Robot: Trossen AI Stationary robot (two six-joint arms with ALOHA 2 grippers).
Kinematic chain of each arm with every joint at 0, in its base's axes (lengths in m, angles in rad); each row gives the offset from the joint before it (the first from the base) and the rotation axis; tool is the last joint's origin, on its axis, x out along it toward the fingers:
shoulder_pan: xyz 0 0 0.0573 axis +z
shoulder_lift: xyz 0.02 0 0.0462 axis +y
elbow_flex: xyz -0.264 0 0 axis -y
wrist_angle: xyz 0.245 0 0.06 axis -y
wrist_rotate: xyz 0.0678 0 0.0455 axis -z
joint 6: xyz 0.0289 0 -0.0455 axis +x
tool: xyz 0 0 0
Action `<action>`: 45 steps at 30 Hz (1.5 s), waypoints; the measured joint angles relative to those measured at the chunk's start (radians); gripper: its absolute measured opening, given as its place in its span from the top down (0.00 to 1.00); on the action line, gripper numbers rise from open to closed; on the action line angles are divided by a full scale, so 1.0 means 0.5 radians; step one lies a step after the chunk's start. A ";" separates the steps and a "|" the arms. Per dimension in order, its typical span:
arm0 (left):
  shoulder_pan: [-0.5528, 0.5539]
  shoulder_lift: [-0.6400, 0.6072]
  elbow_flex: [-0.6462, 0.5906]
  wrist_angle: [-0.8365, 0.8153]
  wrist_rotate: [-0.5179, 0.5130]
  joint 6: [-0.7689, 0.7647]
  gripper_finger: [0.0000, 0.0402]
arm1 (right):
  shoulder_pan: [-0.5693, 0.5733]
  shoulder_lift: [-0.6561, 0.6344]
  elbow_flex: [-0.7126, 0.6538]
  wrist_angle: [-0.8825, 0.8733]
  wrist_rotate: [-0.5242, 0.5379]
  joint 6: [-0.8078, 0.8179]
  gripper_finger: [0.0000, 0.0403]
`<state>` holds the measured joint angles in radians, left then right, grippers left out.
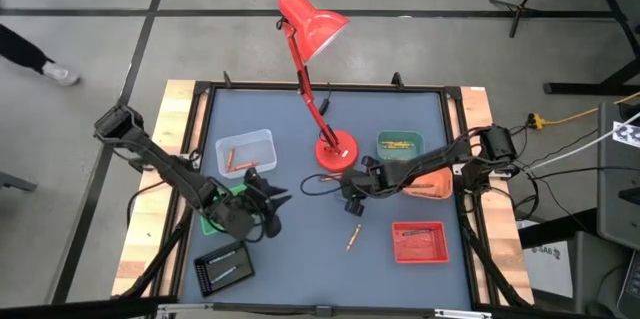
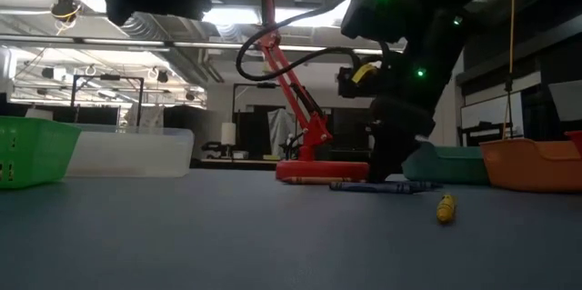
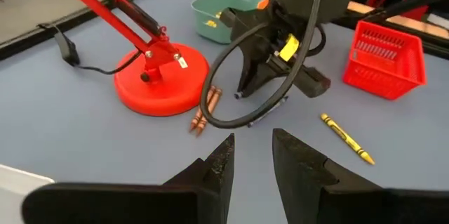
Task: Sort crayons
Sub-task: Put the dark blue crayon into the red bin
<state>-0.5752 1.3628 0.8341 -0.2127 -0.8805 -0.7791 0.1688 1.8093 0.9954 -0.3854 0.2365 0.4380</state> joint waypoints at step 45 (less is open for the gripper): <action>0.828 0.548 0.000 1.617 1.125 0.841 0.63 | 1.022 -0.605 0.501 -1.238 -0.126 0.851 0.97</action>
<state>-0.1611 1.6369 0.8341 0.5957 -0.3181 -0.3587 0.6800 1.5068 1.2461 -1.0044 0.1734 0.8637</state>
